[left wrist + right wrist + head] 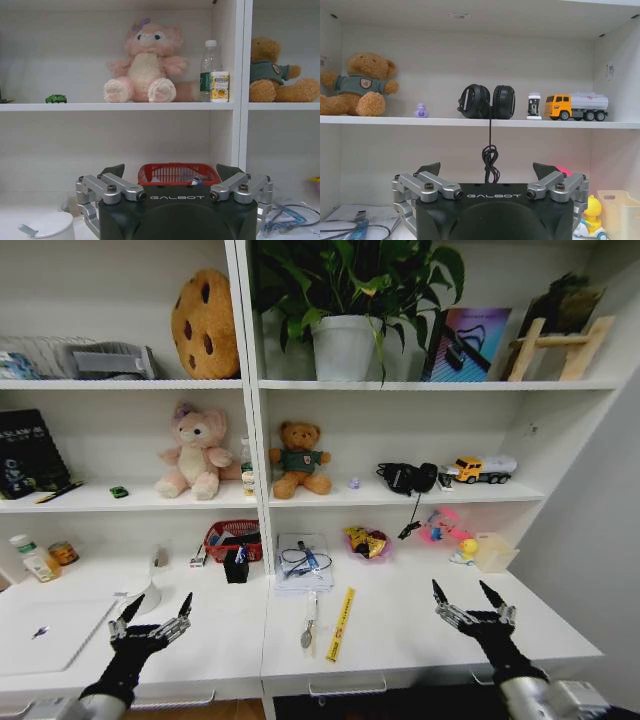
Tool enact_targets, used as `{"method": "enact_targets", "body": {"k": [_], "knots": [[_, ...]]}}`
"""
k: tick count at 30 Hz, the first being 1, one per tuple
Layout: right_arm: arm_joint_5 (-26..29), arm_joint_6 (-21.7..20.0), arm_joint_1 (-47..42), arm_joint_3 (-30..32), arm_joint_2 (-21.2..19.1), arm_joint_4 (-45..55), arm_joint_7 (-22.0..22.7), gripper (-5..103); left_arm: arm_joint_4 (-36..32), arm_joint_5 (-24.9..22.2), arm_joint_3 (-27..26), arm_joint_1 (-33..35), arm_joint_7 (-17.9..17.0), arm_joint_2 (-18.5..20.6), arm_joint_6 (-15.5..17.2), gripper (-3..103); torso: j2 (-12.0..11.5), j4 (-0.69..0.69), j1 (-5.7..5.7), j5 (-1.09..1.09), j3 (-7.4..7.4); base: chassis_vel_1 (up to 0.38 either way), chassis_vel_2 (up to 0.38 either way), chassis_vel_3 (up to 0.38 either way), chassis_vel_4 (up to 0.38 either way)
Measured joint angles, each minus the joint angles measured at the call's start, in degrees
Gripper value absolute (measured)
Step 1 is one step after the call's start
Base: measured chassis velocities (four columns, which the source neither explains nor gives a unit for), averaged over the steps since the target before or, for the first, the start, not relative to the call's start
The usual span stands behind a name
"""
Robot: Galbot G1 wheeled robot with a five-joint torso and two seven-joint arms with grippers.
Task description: Organize the objects on the table.
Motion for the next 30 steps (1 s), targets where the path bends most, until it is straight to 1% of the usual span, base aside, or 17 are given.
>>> {"method": "enact_targets", "body": {"k": [8,13,17,20,23,24,26,27,28,30], "knots": [[0.01,-0.03,0.04,-0.01,-0.03,-0.07,0.01,100,0.0,0.0,0.0,0.0,0.0,0.0,0.0,100,0.0,0.0,0.0,0.01,0.0,0.009,0.005,-0.005,-0.005],[0.02,-0.03,0.05,-0.01,-0.05,-0.09,0.01,100,-0.01,0.0,0.0,0.0,0.0,0.0,0.0,100,0.0,0.0,0.0,0.01,0.0,0.099,0.104,-0.116,-0.11],[0.04,-0.03,0.06,-0.02,-0.05,-0.1,0.01,100,-0.01,0.0,0.0,0.0,0.0,0.0,0.0,100,0.0,0.0,-0.01,0.0,0.0,0.179,0.195,-0.173,-0.175],[0.05,-0.03,0.08,-0.02,-0.06,-0.11,0.01,100,-0.01,0.0,0.0,0.0,0.0,0.0,0.0,100,-0.01,0.02,0.01,-0.01,0.01,0.227,0.238,-0.238,-0.225],[0.04,-0.03,0.08,-0.02,-0.06,-0.13,0.01,100,-0.01,0.0,0.0,0.0,0.01,0.0,0.0,100,-0.01,-0.03,0.0,0.02,0.0,0.23,0.246,-0.251,-0.26],[0.05,-0.03,0.07,-0.02,-0.06,-0.13,0.01,100,0.0,0.0,0.01,0.0,0.01,0.0,0.0,100,-0.01,-0.01,0.0,0.0,0.0,0.288,0.258,-0.278,-0.273],[0.05,-0.03,0.09,-0.03,-0.06,-0.13,0.0,100,-0.01,0.0,0.0,0.0,-0.01,0.0,0.0,100,-0.01,0.0,0.0,-0.02,0.0,0.288,0.31,-0.267,-0.26],[0.05,-0.03,0.09,-0.02,-0.07,-0.13,0.0,100,0.0,0.0,0.0,0.0,-0.02,0.0,0.0,100,-0.01,0.03,0.01,-0.05,0.01,0.308,0.31,-0.267,-0.315],[0.05,-0.03,0.09,-0.03,-0.07,-0.14,0.0,100,-0.02,0.0,0.0,0.0,0.0,0.0,0.0,100,-0.01,0.0,0.0,0.05,0.0,0.296,0.346,-0.333,-0.315],[0.05,-0.04,0.08,-0.02,-0.07,-0.14,0.0,100,-0.02,0.0,0.0,0.0,0.0,0.0,0.0,100,0.01,-0.02,-0.01,0.06,0.0,0.296,0.346,-0.352,-0.326]]}}
